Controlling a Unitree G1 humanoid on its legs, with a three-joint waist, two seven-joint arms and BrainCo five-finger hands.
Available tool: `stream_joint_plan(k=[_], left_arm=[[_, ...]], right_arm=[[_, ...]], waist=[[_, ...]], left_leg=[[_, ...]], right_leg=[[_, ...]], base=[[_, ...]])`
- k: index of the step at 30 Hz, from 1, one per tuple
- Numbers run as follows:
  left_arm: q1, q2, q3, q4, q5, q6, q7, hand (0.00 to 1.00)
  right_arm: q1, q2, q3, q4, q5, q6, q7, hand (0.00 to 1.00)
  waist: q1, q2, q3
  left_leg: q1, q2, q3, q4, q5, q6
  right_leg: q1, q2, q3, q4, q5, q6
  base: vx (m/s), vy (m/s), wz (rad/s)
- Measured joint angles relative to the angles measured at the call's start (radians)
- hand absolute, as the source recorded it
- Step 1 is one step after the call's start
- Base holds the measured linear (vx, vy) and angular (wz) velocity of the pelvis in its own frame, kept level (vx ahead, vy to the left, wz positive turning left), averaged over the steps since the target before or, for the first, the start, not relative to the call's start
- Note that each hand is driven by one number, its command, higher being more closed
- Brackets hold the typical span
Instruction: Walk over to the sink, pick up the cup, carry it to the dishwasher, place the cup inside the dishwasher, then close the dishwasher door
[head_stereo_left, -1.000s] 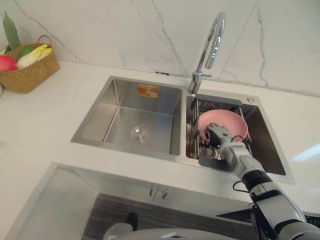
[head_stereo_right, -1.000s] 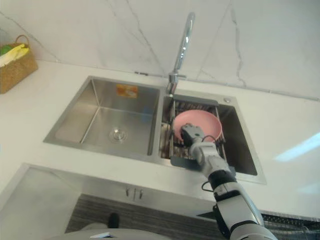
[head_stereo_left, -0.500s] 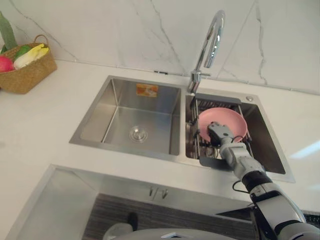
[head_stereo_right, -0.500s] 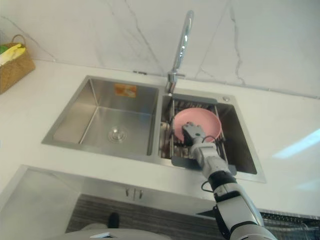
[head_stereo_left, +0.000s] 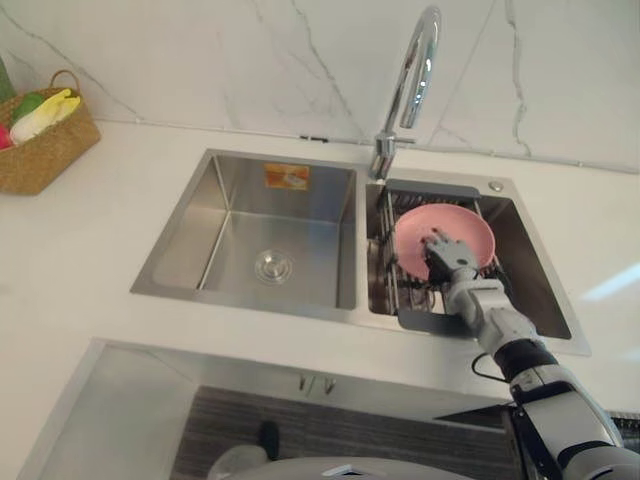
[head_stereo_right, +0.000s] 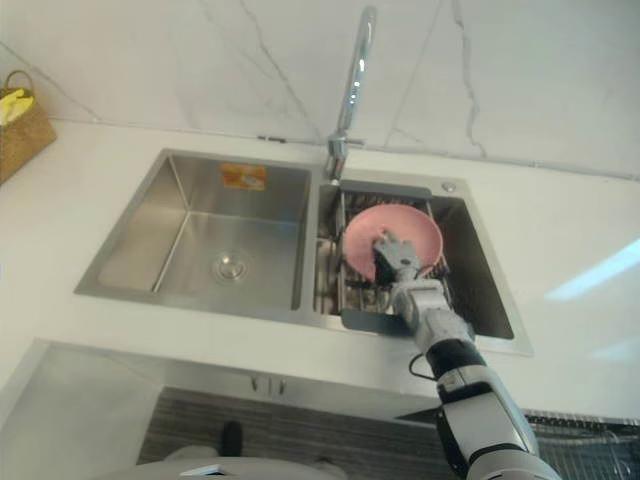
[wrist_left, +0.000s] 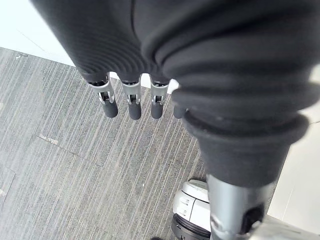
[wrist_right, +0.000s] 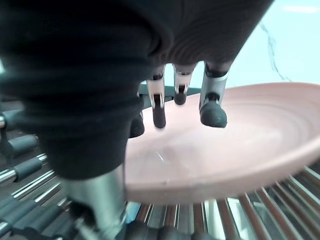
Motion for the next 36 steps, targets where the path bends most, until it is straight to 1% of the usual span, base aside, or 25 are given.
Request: stream_joint_plan(k=[3,6,7,10,13,19,24,27,30,31,34,36], left_arm=[[-0.001,0.000,-0.001,0.000,-0.002,0.000,0.000,0.00],[-0.002,0.000,-0.003,0.000,-0.003,0.000,0.000,0.00],[-0.002,0.000,-0.007,0.000,-0.003,0.000,0.001,0.00],[-0.003,0.000,-0.008,0.000,-0.004,0.001,0.002,0.00],[-0.007,0.001,-0.009,0.000,-0.022,0.001,0.005,0.00],[-0.007,0.003,-0.009,0.000,-0.038,0.008,0.010,0.00],[-0.008,0.003,-0.009,0.000,-0.040,0.016,0.010,0.00],[-0.008,0.004,-0.009,0.000,-0.040,0.017,0.010,0.00],[-0.008,0.004,-0.009,0.000,-0.041,0.017,0.011,0.00],[-0.007,0.004,-0.009,0.000,-0.042,0.017,0.011,0.00],[-0.006,0.007,-0.008,0.000,-0.042,0.017,0.012,0.00],[-0.004,0.009,-0.008,0.000,-0.042,0.017,0.013,0.00]], right_arm=[[0.027,-0.005,-0.001,-0.038,-0.001,0.020,-0.001,0.00],[0.035,-0.005,-0.001,-0.038,-0.001,0.028,0.001,0.00],[0.036,-0.005,-0.001,-0.037,-0.001,0.038,0.001,0.00],[0.040,-0.005,-0.004,-0.037,-0.001,0.041,0.000,0.00],[0.055,-0.006,-0.039,-0.038,-0.002,0.036,0.000,0.00],[0.079,-0.049,-0.052,-0.056,-0.002,0.016,0.000,0.00],[0.098,-0.051,-0.078,-0.081,-0.002,0.007,0.000,0.00],[0.101,-0.052,-0.086,-0.087,-0.002,-0.007,0.006,0.00],[0.112,-0.067,-0.086,-0.128,-0.002,-0.022,0.025,0.00],[0.113,-0.071,-0.086,-0.142,-0.002,-0.028,0.042,1.00],[0.128,-0.071,-0.082,-0.156,-0.002,-0.047,0.078,1.00],[0.133,-0.071,-0.080,-0.160,-0.002,-0.050,0.098,1.00]], waist=[[-0.001,0.001,-0.001],[-0.002,0.002,-0.001],[-0.002,0.002,-0.001],[-0.005,0.002,-0.002],[-0.005,0.002,-0.002],[-0.005,0.001,-0.002],[-0.010,0.001,-0.003],[-0.010,0.001,-0.004],[-0.009,0.000,-0.004],[-0.010,-0.002,-0.007],[-0.011,-0.009,-0.017],[-0.012,-0.012,-0.020]], left_leg=[[0.002,0.001,0.002,0.000,0.000,-0.001],[0.006,0.001,0.005,0.000,0.000,0.000],[0.009,0.001,0.007,0.000,-0.001,0.000],[0.016,0.002,0.009,0.000,-0.004,-0.002],[0.016,0.002,0.009,0.000,-0.006,-0.002],[0.016,0.001,0.011,0.000,-0.007,0.001],[0.016,0.002,0.014,0.000,-0.007,0.000],[0.017,0.003,0.016,0.000,-0.008,0.000],[0.017,0.003,0.016,0.000,-0.008,0.000],[0.016,0.003,0.016,0.000,-0.008,0.000],[0.016,0.004,0.020,0.000,-0.008,0.000],[0.016,0.005,0.024,0.000,-0.008,0.000]], right_leg=[[0.000,0.000,0.003,0.000,0.000,0.000],[0.002,0.001,0.007,0.000,-0.001,0.000],[0.004,0.001,0.010,0.000,-0.001,0.000],[0.010,0.000,0.013,0.001,-0.003,0.000],[0.009,0.000,0.014,0.002,-0.004,0.001],[0.009,0.000,0.016,0.002,-0.006,0.001],[0.008,0.000,0.020,0.001,-0.008,0.000],[0.007,0.000,0.021,0.001,-0.008,0.000],[0.007,0.000,0.021,0.001,-0.008,0.000],[0.006,0.000,0.021,0.001,-0.008,0.000],[0.003,0.001,0.024,0.002,-0.008,0.000],[0.001,0.001,0.027,0.003,-0.008,0.000]], base=[[0.01,0.000,-0.01],[0.02,0.002,-0.04],[0.01,0.003,-0.05],[0.00,0.002,-0.03],[0.00,0.000,0.00],[0.00,0.000,0.00],[0.00,0.000,0.00],[0.00,0.000,0.00],[0.00,0.000,0.00],[0.00,0.000,0.00],[0.00,0.000,-0.03],[0.00,0.000,-0.05]])
